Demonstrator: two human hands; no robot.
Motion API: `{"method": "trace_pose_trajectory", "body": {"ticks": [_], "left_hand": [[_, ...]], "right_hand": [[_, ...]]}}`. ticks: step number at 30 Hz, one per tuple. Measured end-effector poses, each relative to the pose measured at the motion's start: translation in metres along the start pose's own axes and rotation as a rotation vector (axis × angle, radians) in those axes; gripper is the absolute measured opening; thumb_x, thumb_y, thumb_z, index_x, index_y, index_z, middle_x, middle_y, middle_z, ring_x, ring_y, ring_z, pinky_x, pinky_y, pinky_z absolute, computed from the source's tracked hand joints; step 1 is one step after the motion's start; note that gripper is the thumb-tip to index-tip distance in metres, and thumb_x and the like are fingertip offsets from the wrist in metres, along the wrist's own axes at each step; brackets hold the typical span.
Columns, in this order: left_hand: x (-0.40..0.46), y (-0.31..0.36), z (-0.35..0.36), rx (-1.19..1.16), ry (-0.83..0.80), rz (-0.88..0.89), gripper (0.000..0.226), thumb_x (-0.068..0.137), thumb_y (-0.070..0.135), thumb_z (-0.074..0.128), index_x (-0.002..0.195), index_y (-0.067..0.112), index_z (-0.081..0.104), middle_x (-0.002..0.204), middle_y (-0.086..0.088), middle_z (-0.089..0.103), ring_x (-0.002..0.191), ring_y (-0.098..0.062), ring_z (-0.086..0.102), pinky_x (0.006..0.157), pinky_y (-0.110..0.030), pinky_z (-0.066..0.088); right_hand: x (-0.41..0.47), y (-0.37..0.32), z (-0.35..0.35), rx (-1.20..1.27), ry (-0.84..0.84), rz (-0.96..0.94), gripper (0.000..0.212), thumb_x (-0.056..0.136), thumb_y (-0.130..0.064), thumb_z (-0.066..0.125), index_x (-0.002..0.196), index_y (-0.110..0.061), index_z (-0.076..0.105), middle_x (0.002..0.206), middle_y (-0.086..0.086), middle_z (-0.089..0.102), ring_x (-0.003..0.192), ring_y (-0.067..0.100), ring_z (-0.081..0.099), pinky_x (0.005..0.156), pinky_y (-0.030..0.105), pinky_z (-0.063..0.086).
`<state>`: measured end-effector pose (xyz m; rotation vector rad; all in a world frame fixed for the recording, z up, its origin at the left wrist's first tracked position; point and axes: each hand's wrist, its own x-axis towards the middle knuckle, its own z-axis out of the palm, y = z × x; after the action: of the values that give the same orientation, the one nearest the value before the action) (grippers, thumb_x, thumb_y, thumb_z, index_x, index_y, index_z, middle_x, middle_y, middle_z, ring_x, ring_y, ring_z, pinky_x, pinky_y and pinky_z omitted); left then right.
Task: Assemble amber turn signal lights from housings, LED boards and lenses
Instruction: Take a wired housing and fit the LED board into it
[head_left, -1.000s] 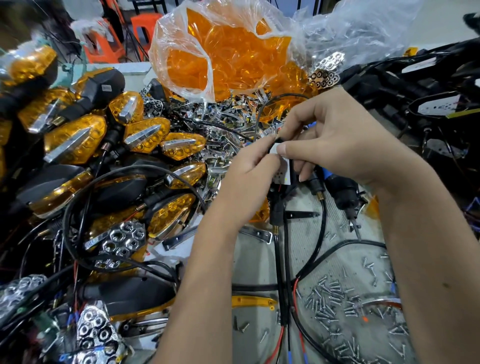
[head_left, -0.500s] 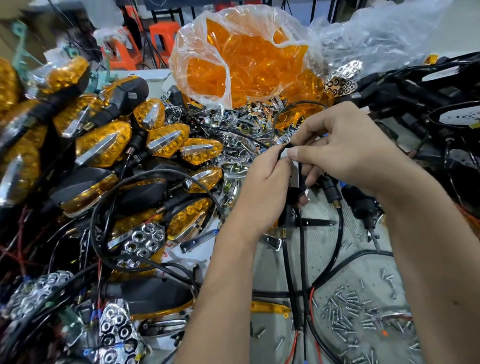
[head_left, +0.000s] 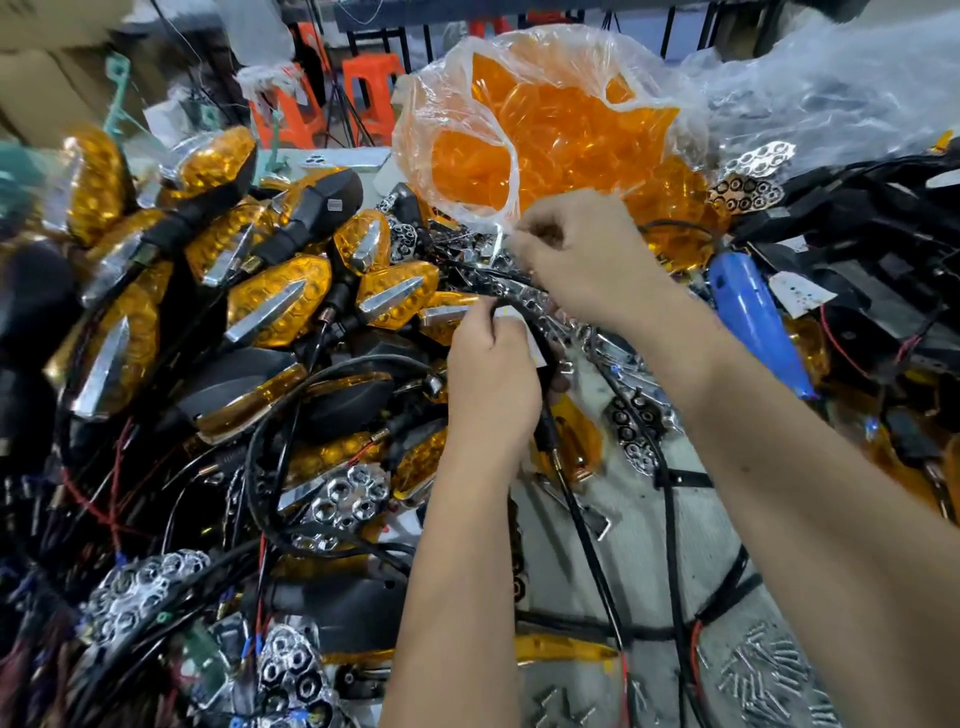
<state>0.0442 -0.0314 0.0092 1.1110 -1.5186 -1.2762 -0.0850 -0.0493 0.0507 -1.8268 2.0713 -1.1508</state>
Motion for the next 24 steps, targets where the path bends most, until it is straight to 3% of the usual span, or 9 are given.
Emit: {"method": "trace_pose_trajectory", "body": {"ticks": [2,4,7,9,11,13,17,21,24], "left_hand": [[0.004,-0.002,-0.003,0.081,0.042,0.016,0.026,0.103,0.015,0.034,0.104,0.007,0.059,0.085,-0.010,0.058,0.073,-0.023,0.050,0.067,-0.040,0.039],[0.005,-0.002,-0.006,0.119,0.059,0.014,0.025,0.104,0.016,0.033,0.102,0.010,0.057,0.078,0.000,0.051,0.067,-0.017,0.044,0.063,-0.039,0.031],[0.006,0.000,-0.011,0.137,0.066,0.004,0.025,0.104,0.015,0.034,0.102,0.008,0.058,0.078,-0.002,0.052,0.069,-0.020,0.047,0.064,-0.040,0.033],[0.008,0.000,-0.012,0.118,0.060,-0.006,0.028,0.103,0.016,0.034,0.109,0.004,0.059,0.088,-0.016,0.057,0.078,-0.028,0.051,0.069,-0.042,0.037],[0.008,0.001,-0.012,0.107,0.032,-0.048,0.039,0.102,0.022,0.035,0.128,0.002,0.056,0.109,-0.026,0.061,0.087,-0.031,0.055,0.073,-0.041,0.043],[0.008,0.004,-0.012,0.050,-0.027,-0.109,0.058,0.091,0.033,0.034,0.137,0.003,0.051,0.125,-0.027,0.061,0.107,-0.042,0.061,0.090,-0.056,0.053],[0.007,0.010,-0.007,-0.050,-0.101,-0.197,0.070,0.082,0.036,0.032,0.143,0.007,0.047,0.141,-0.026,0.056,0.129,-0.050,0.054,0.106,-0.067,0.045],[0.002,0.001,-0.001,-0.280,-0.157,-0.273,0.020,0.103,0.010,0.034,0.103,0.008,0.054,0.079,-0.016,0.069,0.067,-0.034,0.064,0.057,-0.037,0.057],[-0.001,0.003,0.007,-0.467,-0.252,-0.360,0.021,0.105,0.002,0.032,0.097,0.004,0.051,0.070,-0.019,0.062,0.060,-0.031,0.059,0.053,-0.034,0.054]], "right_hand": [[0.031,-0.003,0.021,-0.220,-0.156,-0.138,0.022,0.104,-0.021,0.058,0.118,-0.015,0.075,0.116,0.005,0.073,0.107,0.023,0.063,0.081,0.024,0.042],[0.057,-0.004,0.044,-0.417,-0.323,-0.259,0.039,0.105,-0.019,0.057,0.143,-0.025,0.060,0.144,0.001,0.058,0.137,0.029,0.042,0.107,0.037,0.034],[0.079,-0.001,0.066,-0.567,-0.407,-0.276,0.065,0.105,-0.016,0.055,0.161,-0.035,0.029,0.168,-0.003,0.029,0.153,0.031,0.015,0.118,0.060,0.023],[0.088,0.006,0.071,-0.578,-0.369,-0.221,0.066,0.104,-0.015,0.054,0.162,-0.033,0.026,0.166,0.001,0.034,0.154,0.031,0.020,0.119,0.061,0.020],[0.087,0.014,0.069,-0.580,-0.297,-0.176,0.055,0.104,-0.023,0.057,0.157,-0.031,0.040,0.156,0.004,0.049,0.149,0.032,0.035,0.119,0.057,0.026],[0.079,0.019,0.060,-0.480,-0.198,-0.148,0.038,0.102,-0.029,0.063,0.139,-0.027,0.063,0.137,0.005,0.066,0.132,0.032,0.054,0.112,0.051,0.040],[0.049,0.024,0.029,-0.131,0.047,-0.047,0.018,0.097,-0.026,0.069,0.107,-0.016,0.079,0.097,0.001,0.076,0.091,0.022,0.065,0.080,0.031,0.048],[-0.001,0.032,-0.018,0.396,0.173,0.190,0.015,0.091,-0.020,0.079,0.093,-0.031,0.069,0.079,-0.014,0.068,0.055,0.011,0.066,0.055,0.031,0.056],[-0.042,0.044,-0.046,0.384,0.160,0.186,0.014,0.084,-0.029,0.085,0.089,-0.030,0.072,0.067,-0.020,0.063,0.052,0.000,0.054,0.060,0.021,0.049]]}}
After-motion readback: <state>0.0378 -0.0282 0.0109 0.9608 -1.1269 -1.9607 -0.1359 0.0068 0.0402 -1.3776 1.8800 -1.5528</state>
